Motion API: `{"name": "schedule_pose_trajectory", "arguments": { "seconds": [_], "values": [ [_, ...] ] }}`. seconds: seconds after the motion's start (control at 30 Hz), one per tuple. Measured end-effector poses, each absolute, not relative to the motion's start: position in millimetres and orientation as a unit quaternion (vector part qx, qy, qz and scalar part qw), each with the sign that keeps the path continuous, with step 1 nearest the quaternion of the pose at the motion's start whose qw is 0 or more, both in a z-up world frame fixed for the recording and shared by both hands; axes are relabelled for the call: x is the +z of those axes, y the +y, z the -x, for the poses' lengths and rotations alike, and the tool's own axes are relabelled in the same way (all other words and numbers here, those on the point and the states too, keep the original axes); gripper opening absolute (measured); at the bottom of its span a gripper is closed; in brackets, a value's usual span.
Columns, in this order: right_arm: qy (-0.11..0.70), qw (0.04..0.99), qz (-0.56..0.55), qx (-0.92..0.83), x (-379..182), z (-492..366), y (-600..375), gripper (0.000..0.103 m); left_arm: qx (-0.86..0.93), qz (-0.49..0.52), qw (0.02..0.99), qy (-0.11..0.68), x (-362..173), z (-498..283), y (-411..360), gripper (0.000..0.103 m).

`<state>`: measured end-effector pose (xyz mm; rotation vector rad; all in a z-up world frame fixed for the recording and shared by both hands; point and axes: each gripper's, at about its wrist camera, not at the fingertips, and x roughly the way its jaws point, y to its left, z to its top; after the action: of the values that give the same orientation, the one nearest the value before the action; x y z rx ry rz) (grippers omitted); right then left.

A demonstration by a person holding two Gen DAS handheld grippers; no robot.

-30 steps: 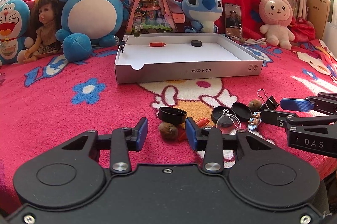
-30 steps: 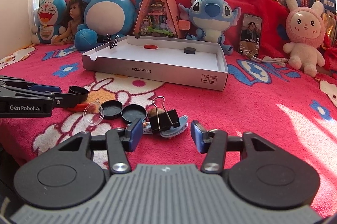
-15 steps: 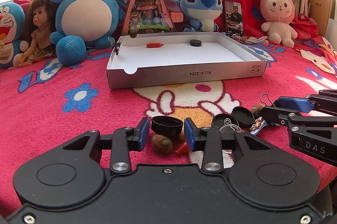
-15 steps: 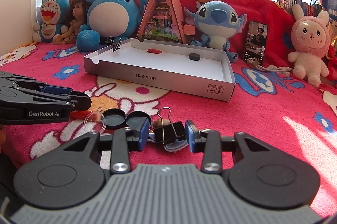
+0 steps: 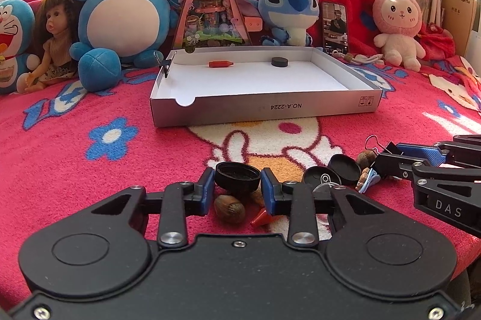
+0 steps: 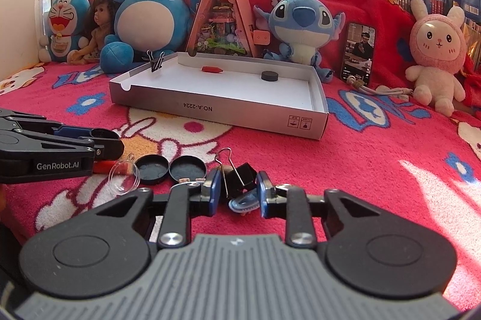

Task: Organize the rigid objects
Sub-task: 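Carry the black cap with the left tool into the box while the right carries the binder clip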

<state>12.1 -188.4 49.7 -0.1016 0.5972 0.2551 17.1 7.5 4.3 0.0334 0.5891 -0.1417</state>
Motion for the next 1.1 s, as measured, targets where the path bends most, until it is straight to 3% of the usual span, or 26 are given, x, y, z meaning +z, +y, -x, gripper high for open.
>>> {"name": "schedule_pose_trajectory", "arguments": {
  "seconds": [1.1],
  "values": [
    [0.270,0.958,-0.028,0.095,73.3,-35.8,-212.6,0.027,-0.068,0.019,0.959,0.273,26.7,-38.3,11.8,0.031]
  ]
}}
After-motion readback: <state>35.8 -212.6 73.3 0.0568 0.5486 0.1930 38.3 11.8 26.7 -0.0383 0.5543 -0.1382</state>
